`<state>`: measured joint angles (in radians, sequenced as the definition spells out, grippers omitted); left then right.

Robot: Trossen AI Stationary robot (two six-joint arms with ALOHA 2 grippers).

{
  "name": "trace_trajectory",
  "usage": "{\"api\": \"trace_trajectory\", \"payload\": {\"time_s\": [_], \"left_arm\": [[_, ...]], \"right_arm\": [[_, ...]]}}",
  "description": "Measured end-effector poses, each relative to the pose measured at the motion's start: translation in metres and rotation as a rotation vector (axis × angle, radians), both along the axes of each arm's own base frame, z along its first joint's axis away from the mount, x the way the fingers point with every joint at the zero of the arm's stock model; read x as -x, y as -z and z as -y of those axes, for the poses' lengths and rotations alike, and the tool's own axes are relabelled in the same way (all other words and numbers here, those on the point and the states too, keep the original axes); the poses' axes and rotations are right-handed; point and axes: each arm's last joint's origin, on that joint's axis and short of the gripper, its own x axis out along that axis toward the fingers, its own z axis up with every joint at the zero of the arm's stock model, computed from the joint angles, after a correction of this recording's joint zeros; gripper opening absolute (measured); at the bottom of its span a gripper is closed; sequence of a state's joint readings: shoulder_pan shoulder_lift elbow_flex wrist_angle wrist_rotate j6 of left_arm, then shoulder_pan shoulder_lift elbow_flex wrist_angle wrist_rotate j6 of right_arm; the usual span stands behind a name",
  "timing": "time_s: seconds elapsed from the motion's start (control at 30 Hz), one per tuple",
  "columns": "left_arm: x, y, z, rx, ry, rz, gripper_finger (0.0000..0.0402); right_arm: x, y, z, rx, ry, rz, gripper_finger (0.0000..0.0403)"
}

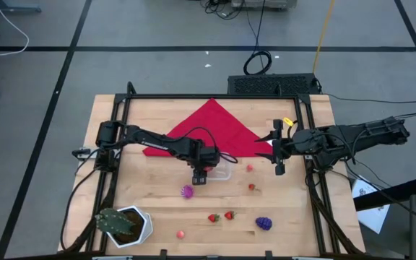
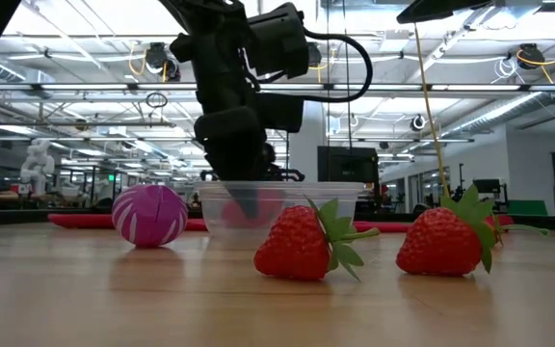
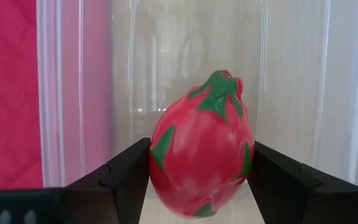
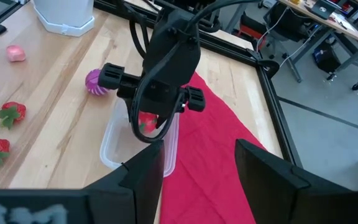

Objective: Pick and placing Produce into tupperware
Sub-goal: Put the red dragon fruit in the transparent bin, then put the red onion in the transparent bin

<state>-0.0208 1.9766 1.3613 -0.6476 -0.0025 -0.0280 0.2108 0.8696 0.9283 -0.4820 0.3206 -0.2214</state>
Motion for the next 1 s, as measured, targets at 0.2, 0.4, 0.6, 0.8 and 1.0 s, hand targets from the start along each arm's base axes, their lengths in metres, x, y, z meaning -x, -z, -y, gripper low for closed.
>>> {"api": "trace_trajectory", "payload": {"time_s": [0.2,0.4,0.6,0.8,1.0], "left_arm": [[0.000,0.000,0.000,-0.003,0.000,0.000,0.0242],[0.000,0.000,0.000,-0.008,0.000,0.002,0.0258],[0.000,0.000,-0.001,-0.031,-0.011,0.003,0.0304],[-0.004,-0.009,-0.001,-0.022,-0.012,0.016,0.0336],[-0.010,-0.044,0.000,-0.029,0.006,-0.027,0.0340]], "right_arm": [[0.000,0.000,0.000,0.000,0.000,0.000,0.0187],[0.000,0.000,0.000,0.000,0.000,0.000,0.0187],[0.000,0.000,0.000,0.000,0.000,0.000,0.0187],[0.000,0.000,0.000,0.000,0.000,0.000,0.0187],[0.000,0.000,0.000,0.000,0.000,0.000,0.0187]]}}
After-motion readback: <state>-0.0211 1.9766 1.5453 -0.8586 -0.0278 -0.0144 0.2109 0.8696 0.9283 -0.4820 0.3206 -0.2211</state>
